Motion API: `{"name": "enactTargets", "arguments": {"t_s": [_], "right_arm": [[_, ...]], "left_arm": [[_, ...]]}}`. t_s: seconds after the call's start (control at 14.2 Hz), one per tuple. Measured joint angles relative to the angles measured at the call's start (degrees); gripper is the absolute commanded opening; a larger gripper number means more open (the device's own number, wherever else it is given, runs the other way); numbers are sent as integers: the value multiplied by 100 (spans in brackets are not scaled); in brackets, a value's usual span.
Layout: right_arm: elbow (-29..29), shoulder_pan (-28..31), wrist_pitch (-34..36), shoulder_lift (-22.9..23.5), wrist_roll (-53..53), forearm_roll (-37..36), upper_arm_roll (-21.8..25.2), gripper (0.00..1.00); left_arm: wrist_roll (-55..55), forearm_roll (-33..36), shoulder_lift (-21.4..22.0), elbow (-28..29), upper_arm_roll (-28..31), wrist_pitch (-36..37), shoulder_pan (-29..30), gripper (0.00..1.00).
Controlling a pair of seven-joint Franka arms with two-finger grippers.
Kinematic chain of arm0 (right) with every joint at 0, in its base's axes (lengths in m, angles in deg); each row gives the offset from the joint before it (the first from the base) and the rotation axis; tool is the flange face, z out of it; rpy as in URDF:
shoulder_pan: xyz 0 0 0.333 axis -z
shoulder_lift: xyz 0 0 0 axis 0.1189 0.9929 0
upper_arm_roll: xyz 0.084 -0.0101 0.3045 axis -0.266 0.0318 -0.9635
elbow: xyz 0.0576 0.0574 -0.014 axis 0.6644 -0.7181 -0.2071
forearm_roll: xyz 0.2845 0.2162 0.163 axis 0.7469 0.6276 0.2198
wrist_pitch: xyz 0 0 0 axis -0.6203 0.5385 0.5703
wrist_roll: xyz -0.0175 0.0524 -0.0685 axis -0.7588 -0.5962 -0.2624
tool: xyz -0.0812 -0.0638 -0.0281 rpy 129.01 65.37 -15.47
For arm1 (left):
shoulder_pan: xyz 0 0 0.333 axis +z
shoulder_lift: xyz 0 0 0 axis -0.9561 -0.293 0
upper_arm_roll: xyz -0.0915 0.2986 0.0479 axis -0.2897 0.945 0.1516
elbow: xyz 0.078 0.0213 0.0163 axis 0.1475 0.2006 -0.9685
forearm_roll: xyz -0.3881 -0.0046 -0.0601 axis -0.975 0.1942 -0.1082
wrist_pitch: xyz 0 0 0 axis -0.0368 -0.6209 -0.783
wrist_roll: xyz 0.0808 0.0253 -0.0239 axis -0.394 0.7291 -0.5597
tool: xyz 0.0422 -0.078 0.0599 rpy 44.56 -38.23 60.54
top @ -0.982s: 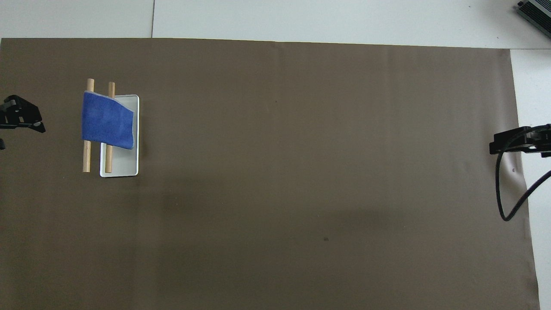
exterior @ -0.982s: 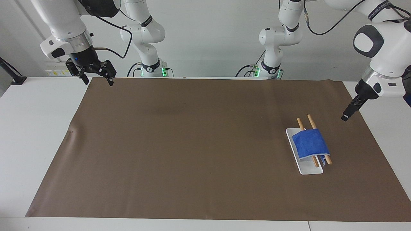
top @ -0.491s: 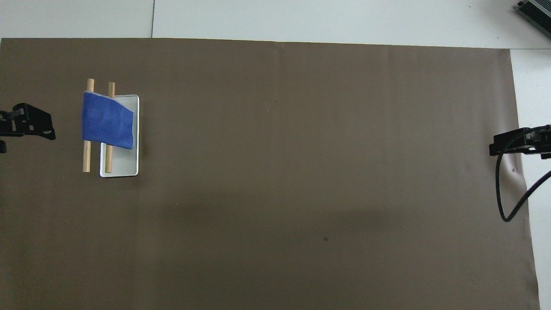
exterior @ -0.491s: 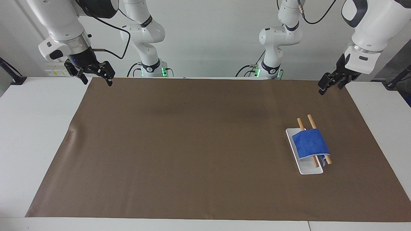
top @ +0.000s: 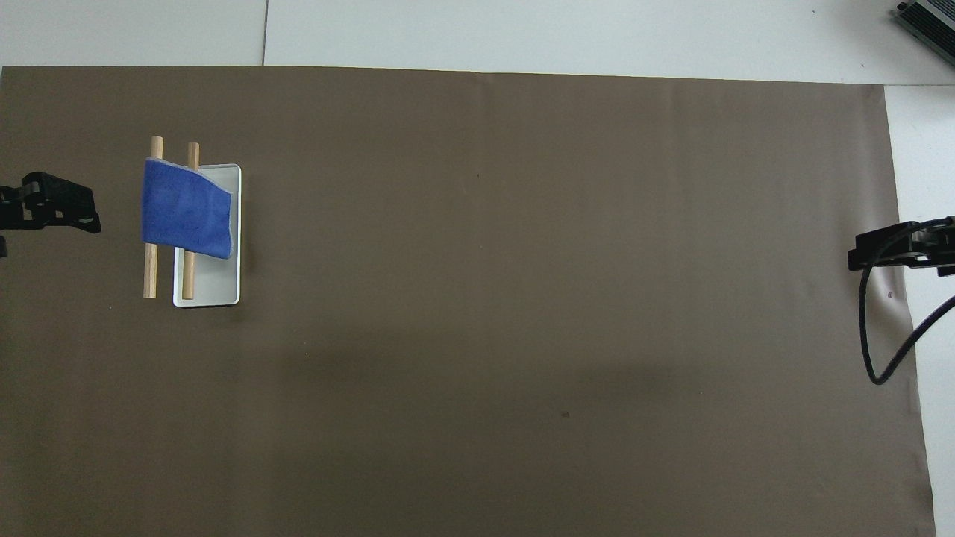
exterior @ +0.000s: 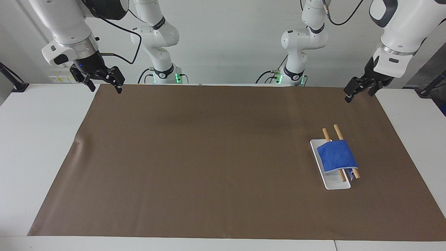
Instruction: Right arm passes towel to left arm to hang
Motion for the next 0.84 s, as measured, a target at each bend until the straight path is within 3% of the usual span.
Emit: {"name": "enactTargets", "arguments": {"t_s": [0.84], "right_arm": [[0,0,0,0,0,0,0,100]], "left_arm": [[-1015,0,0,95,-3,-207,5,100]]}}
